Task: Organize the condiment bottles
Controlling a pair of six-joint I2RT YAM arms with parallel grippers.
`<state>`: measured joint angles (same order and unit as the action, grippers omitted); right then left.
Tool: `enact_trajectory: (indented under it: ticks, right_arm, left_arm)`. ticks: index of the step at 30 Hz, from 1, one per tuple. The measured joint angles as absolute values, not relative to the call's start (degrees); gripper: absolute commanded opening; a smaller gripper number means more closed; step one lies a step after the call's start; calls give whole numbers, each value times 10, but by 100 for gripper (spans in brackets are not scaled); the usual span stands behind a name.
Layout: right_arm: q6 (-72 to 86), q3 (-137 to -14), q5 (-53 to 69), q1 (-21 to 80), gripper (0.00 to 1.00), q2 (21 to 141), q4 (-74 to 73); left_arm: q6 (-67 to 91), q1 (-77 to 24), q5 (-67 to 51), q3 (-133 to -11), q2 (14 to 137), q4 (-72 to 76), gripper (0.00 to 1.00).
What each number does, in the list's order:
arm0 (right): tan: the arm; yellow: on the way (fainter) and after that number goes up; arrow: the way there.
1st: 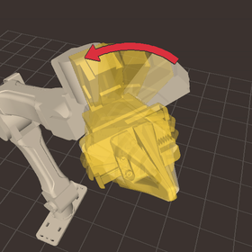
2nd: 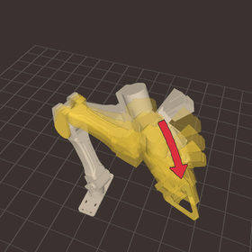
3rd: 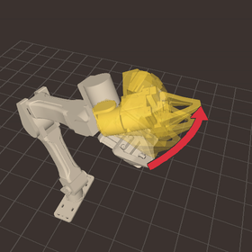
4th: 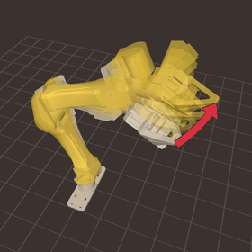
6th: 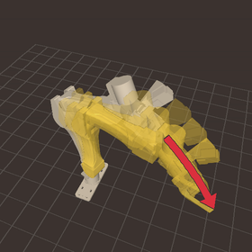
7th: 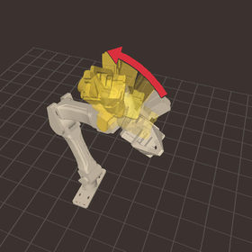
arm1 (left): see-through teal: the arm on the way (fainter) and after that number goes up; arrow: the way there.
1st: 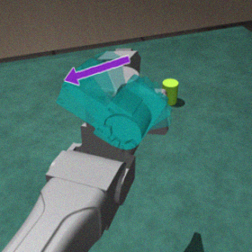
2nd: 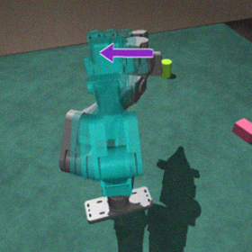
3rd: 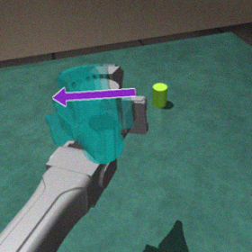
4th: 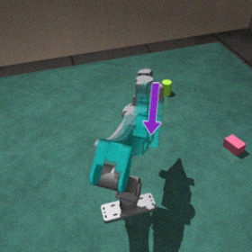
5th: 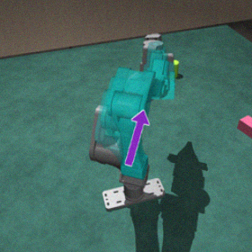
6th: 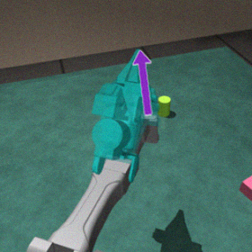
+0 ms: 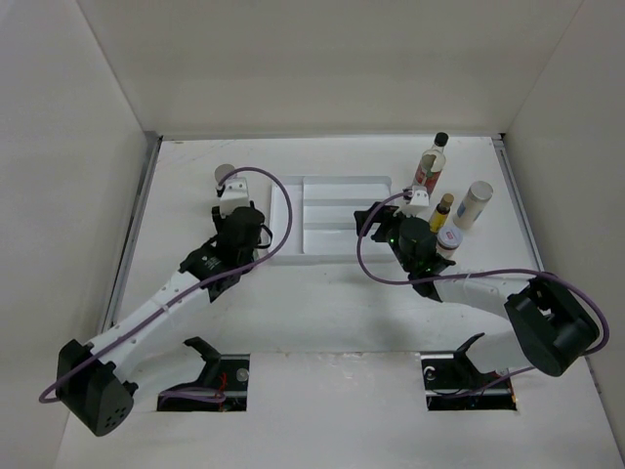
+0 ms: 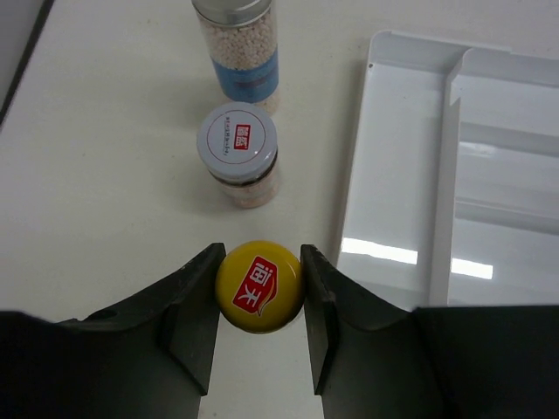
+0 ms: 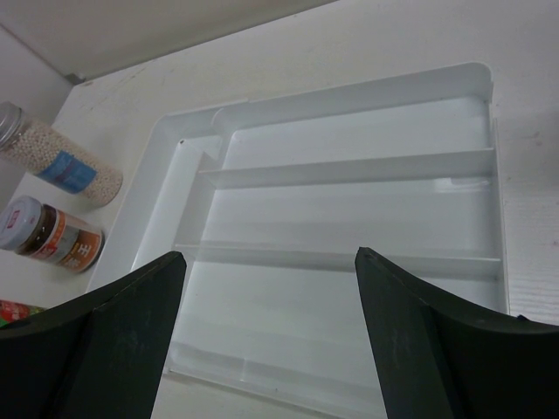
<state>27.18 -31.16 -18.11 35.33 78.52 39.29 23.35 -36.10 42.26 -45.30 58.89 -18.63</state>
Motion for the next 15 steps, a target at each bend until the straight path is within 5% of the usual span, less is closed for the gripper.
enact_trajectory:
  ticks: [8, 15]
  right_arm:
    - [272, -312, -181, 353, 85, 785, 393]
    - [272, -312, -181, 353, 85, 785, 393]
  left_arm:
    - [198, -368, 445, -564, 587, -188, 15]
    - [186, -360, 421, -686, 735, -114, 14]
